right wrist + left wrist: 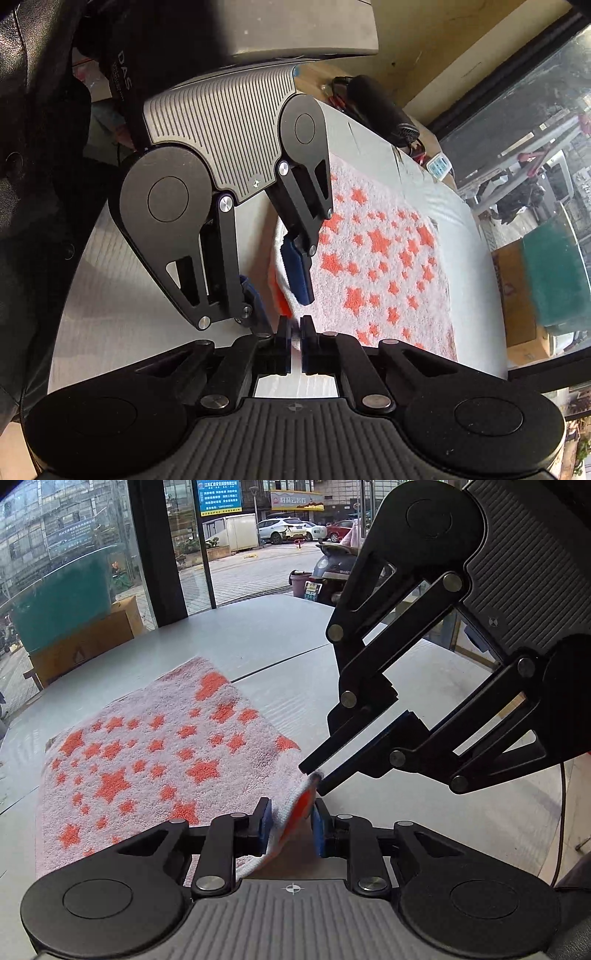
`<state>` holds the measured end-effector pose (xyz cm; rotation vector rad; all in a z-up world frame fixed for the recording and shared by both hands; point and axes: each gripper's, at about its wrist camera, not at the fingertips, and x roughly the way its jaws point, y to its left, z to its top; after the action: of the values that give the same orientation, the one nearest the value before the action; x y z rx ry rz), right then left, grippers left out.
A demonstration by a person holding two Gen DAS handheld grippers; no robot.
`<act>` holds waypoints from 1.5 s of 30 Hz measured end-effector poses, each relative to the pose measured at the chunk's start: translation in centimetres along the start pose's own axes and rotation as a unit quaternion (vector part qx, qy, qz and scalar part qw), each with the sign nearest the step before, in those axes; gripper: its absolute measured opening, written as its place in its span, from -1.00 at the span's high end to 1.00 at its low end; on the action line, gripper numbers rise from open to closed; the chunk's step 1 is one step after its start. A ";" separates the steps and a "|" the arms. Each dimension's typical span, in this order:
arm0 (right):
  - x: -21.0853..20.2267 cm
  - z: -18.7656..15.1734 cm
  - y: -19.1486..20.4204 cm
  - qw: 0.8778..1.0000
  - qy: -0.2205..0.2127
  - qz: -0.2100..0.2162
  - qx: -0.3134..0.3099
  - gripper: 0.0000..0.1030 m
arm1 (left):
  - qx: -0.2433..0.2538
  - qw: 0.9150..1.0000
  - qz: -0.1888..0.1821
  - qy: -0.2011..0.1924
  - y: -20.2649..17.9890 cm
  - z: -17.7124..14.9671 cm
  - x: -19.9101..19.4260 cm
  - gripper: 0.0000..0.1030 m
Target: Fold towel
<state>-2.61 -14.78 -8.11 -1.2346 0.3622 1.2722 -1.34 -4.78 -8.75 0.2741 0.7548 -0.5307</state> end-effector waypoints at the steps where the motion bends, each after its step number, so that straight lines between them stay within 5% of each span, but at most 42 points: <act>1: -0.2 -0.2 0.4 1.000 -0.001 -0.021 -0.018 0.87 | -0.006 1.000 -0.002 -0.003 0.2 0.1 -0.1 0.81; 3: -0.1 -0.9 1.7 0.996 0.003 -0.054 -0.065 0.29 | -0.011 1.000 -0.005 -0.008 0.3 0.2 -0.4 0.81; 6: 0.5 -1.5 2.8 0.994 0.008 -0.048 -0.099 0.20 | -0.016 1.000 -0.009 -0.014 0.5 0.4 -0.6 0.81; 11: 2.1 -1.0 2.5 0.990 0.020 -0.055 -0.127 0.21 | -0.002 1.000 -0.007 -0.008 0.2 0.3 -0.3 0.81; 16: 2.3 0.0 1.5 0.990 0.016 -0.039 -0.133 0.47 | 0.006 1.000 0.001 -0.005 0.3 0.2 0.0 0.81; 19: 3.1 0.2 1.0 0.991 0.022 -0.028 -0.125 0.82 | 0.002 1.000 0.005 -0.008 0.8 0.2 0.0 0.84; 26: 3.0 0.6 0.2 0.994 0.023 -0.034 -0.104 0.91 | 0.024 1.000 0.005 -0.010 0.5 -0.4 -0.7 0.74; 30: 1.0 0.8 0.0 0.995 0.007 -0.058 -0.083 0.91 | -0.025 0.999 -0.001 -0.032 2.6 -1.5 -2.8 0.50; 37: 0.1 1.8 -1.5 0.992 -0.002 -0.101 -0.070 0.91 | -0.122 0.992 0.030 -0.027 8.4 -4.4 -5.1 0.43; 45: 0.5 3.6 -4.4 0.986 -0.016 -0.155 -0.064 0.91 | -0.152 0.987 0.050 -0.021 11.2 -6.0 -5.6 0.34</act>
<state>-0.19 -10.70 -4.98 -1.3204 0.0609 1.0573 -2.09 9.05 -8.37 0.0161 0.7652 -0.3183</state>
